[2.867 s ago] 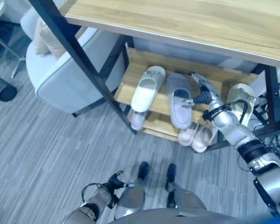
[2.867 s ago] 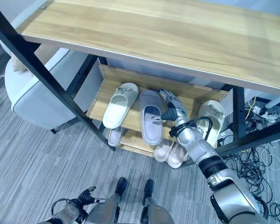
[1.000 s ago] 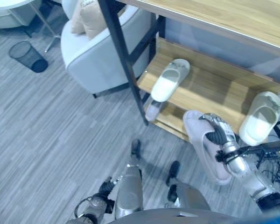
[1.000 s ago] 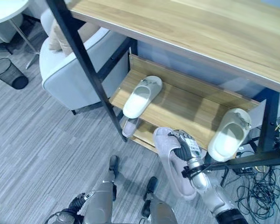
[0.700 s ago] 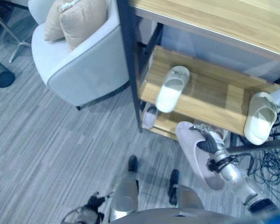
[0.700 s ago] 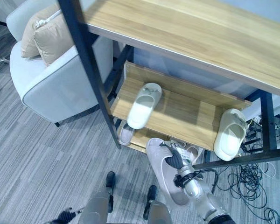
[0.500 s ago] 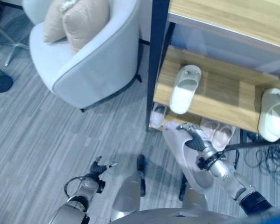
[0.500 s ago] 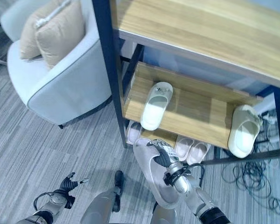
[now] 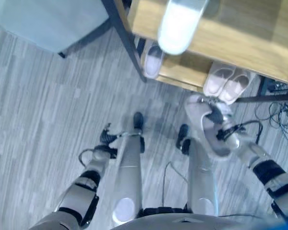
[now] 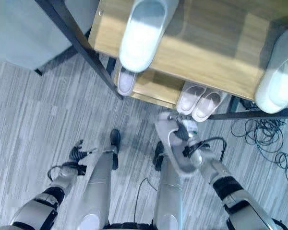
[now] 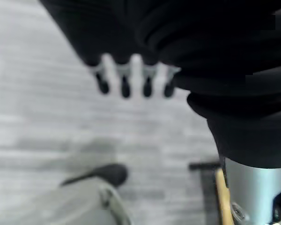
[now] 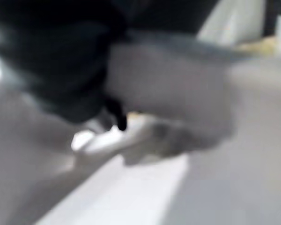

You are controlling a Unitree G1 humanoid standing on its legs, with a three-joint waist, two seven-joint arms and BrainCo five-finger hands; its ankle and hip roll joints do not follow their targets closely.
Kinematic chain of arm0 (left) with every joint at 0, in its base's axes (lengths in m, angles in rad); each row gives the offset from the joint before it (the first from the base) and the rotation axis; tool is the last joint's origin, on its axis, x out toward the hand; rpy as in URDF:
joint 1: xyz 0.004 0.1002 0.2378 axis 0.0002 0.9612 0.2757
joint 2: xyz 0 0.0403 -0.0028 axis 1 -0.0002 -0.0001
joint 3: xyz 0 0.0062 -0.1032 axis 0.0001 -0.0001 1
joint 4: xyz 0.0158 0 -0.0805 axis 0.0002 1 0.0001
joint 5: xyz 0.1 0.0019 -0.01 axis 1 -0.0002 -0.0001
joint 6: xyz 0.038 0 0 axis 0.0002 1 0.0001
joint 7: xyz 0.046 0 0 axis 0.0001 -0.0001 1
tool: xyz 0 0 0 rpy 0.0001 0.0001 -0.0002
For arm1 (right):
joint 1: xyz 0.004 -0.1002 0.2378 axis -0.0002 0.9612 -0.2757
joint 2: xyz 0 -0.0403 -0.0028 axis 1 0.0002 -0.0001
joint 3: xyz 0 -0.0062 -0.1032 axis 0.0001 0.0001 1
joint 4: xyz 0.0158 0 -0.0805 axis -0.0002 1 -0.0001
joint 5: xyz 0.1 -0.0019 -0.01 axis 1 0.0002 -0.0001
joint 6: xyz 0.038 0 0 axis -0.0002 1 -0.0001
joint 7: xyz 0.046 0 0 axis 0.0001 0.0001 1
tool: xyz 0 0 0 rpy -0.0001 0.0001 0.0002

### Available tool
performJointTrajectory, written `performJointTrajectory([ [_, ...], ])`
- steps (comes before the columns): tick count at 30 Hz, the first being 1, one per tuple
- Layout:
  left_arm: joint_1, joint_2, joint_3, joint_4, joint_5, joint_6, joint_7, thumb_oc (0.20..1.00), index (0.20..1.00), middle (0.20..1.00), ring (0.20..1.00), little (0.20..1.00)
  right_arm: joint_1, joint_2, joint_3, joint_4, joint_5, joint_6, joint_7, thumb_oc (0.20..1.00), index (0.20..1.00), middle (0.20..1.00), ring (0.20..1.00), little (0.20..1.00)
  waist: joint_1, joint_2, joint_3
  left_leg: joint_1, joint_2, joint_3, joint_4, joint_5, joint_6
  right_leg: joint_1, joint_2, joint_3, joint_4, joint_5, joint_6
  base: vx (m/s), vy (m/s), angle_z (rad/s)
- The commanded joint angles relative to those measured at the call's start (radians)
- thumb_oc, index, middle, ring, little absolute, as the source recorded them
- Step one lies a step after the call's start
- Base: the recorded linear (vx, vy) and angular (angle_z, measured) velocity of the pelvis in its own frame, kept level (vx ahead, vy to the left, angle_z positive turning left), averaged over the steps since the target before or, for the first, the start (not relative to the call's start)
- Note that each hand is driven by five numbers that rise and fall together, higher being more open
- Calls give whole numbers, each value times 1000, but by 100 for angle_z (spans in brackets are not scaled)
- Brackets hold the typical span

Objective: Arrange the slippers neatly on the shoe rack.

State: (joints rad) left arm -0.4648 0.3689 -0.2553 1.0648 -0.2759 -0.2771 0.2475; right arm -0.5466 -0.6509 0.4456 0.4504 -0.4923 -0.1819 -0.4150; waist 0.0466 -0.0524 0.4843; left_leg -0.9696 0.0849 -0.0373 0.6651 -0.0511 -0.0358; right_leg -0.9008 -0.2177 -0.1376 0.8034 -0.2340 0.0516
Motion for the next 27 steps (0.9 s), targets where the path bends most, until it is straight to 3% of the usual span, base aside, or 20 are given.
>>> performJointTrajectory([
  [1,95,-9,9,-46,-113,-63,34,1000,1000,1000,1000,1000,79,42,-37,-62,106,-30,-111,200,200,200,200,200,3,46,-131,-140,25,-61,84,-86,-9,-103,-54,47,16,8,47,-9,-52,-7],
  [3,94,-10,16,-43,-137,-66,38,1000,1000,1000,1000,1000,62,69,-56,-60,157,-42,-120,200,200,200,200,200,5,45,-141,-191,23,-65,127,-99,-7,-156,-52,58,60,-11,40,30,-46,-3],
  [4,76,-4,37,-22,-186,-71,48,1000,1000,1000,1000,1000,1,114,-83,-54,241,-58,-152,200,200,200,200,200,12,48,-152,-276,15,-72,211,-130,-1,-254,-53,87,144,-46,25,56,-81,-4],
  [9,63,9,82,-52,-251,-86,64,1000,1000,1000,1000,1000,-112,97,-118,-90,259,-63,-185,200,200,200,200,200,25,56,-163,-458,-4,-107,446,-219,17,-440,-45,124,382,-150,-15,108,-63,-2],
  [14,42,43,101,-55,-342,-89,60,1000,1000,1000,1000,1000,-311,105,-121,-11,379,-68,-229,200,200,200,200,200,50,71,-157,-596,-20,-135,704,-322,31,-599,-42,170,645,-246,-43,165,-59,-1],
  [15,43,47,99,-50,-383,-89,52,1000,1000,1000,1000,1000,-401,85,-103,35,403,-57,-238,200,200,200,200,200,62,69,-139,-600,-18,-136,781,-366,31,-616,-41,187,728,-283,-54,201,-54,1],
  [20,55,64,64,-79,-401,-92,33,1000,1000,1000,1000,1000,-599,2,-37,154,493,-54,-209,200,200,200,200,200,80,54,-58,-600,-24,-138,964,-449,37,-644,-42,239,909,-343,-75,114,-40,-3],
  [27,85,94,33,-78,-451,-88,-5,1000,1000,1000,1000,1000,-779,-55,94,359,585,-43,-153,200,200,200,200,200,100,42,22,-600,-30,-157,1125,-524,37,-669,-27,313,1080,-402,-103,74,-8,-1],
])
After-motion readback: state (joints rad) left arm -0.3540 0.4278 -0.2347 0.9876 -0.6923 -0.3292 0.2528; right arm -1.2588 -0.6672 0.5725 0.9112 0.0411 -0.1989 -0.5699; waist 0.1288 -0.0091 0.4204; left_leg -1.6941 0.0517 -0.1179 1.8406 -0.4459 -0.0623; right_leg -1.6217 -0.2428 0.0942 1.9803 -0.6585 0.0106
